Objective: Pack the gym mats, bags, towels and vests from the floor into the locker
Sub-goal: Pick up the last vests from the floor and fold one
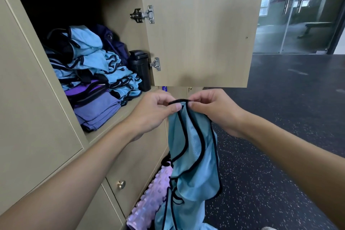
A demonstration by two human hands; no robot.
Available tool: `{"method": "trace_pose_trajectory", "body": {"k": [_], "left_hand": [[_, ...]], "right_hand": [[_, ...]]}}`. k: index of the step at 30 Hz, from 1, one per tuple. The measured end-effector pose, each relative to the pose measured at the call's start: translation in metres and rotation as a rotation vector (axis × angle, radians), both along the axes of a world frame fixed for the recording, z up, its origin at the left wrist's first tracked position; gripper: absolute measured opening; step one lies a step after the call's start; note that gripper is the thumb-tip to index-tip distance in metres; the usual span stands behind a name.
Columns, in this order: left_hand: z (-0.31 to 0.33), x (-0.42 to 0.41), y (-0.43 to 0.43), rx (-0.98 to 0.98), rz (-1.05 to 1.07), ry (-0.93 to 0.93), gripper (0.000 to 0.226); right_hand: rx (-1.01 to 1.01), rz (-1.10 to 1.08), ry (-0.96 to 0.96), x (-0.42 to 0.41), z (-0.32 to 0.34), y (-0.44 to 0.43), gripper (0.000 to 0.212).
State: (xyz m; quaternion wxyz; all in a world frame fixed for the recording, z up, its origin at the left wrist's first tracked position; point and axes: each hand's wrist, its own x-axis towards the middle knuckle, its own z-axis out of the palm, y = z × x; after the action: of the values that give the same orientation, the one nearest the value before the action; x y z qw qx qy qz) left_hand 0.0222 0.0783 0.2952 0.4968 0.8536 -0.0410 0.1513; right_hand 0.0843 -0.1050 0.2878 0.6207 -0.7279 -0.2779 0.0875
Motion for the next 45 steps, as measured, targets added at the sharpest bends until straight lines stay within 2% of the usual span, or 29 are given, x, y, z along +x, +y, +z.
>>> {"method": "trace_pose_trajectory", "body": {"k": [5,10,15,17,20,21,24,26,29,31,33,35,36,37,40,42,45], "left_hand": [[0.003,-0.001,0.002,-0.087,0.074,-0.041,0.012],[0.007,0.000,0.002,-0.138,0.142,-0.105,0.017],[0.010,0.000,0.005,-0.130,0.126,-0.124,0.015],[0.011,-0.001,0.004,-0.125,0.103,-0.128,0.013],[0.014,-0.003,-0.002,-0.084,0.065,-0.136,0.012],[0.015,-0.003,-0.004,-0.084,0.062,-0.142,0.012],[0.020,-0.004,-0.004,-0.124,0.090,-0.187,0.016],[0.021,-0.003,0.002,-0.144,0.119,-0.203,0.017],[0.022,0.000,0.016,-0.150,0.192,-0.199,0.020],[0.021,0.002,0.026,-0.071,0.253,-0.173,0.019],[0.020,-0.002,0.030,0.051,0.201,-0.063,0.005],[0.015,-0.006,0.025,0.065,0.028,0.086,0.038],[0.012,-0.007,0.022,0.070,-0.048,0.143,0.047],[0.009,-0.007,0.018,0.082,-0.108,0.176,0.044],[0.003,-0.006,0.011,0.179,-0.148,0.172,0.008],[0.005,-0.004,0.015,0.217,-0.069,0.121,0.012],[0.010,-0.002,0.027,0.142,0.031,0.062,0.011]], "right_hand": [[-0.128,-0.045,-0.110,0.002,0.001,-0.005,0.008],[-0.159,-0.055,-0.150,0.002,0.003,-0.007,0.009],[-0.038,0.038,0.020,-0.003,0.004,-0.006,0.024],[-0.045,0.044,-0.005,-0.004,0.005,-0.005,0.022],[-0.129,0.097,-0.056,-0.008,0.005,0.001,0.041],[-0.144,0.118,-0.068,-0.009,0.004,0.003,0.038],[-0.196,0.108,-0.115,-0.012,0.001,0.006,0.005],[-0.217,0.067,-0.110,-0.011,-0.001,0.005,0.016],[-0.247,0.083,-0.089,-0.008,0.000,0.001,0.011],[-0.258,0.085,-0.098,-0.006,0.001,0.000,0.011],[-0.222,0.055,-0.128,-0.006,0.003,0.001,0.014],[-0.190,0.054,-0.160,-0.007,0.005,0.003,0.014],[-0.189,0.064,-0.177,-0.008,0.006,0.005,0.015],[-0.189,0.077,-0.185,-0.009,0.007,0.007,0.016],[-0.171,0.085,-0.180,-0.010,0.006,0.010,0.015],[-0.164,0.080,-0.160,-0.010,0.006,0.008,0.012],[-0.193,0.089,-0.098,-0.004,0.007,0.000,0.010]]}}
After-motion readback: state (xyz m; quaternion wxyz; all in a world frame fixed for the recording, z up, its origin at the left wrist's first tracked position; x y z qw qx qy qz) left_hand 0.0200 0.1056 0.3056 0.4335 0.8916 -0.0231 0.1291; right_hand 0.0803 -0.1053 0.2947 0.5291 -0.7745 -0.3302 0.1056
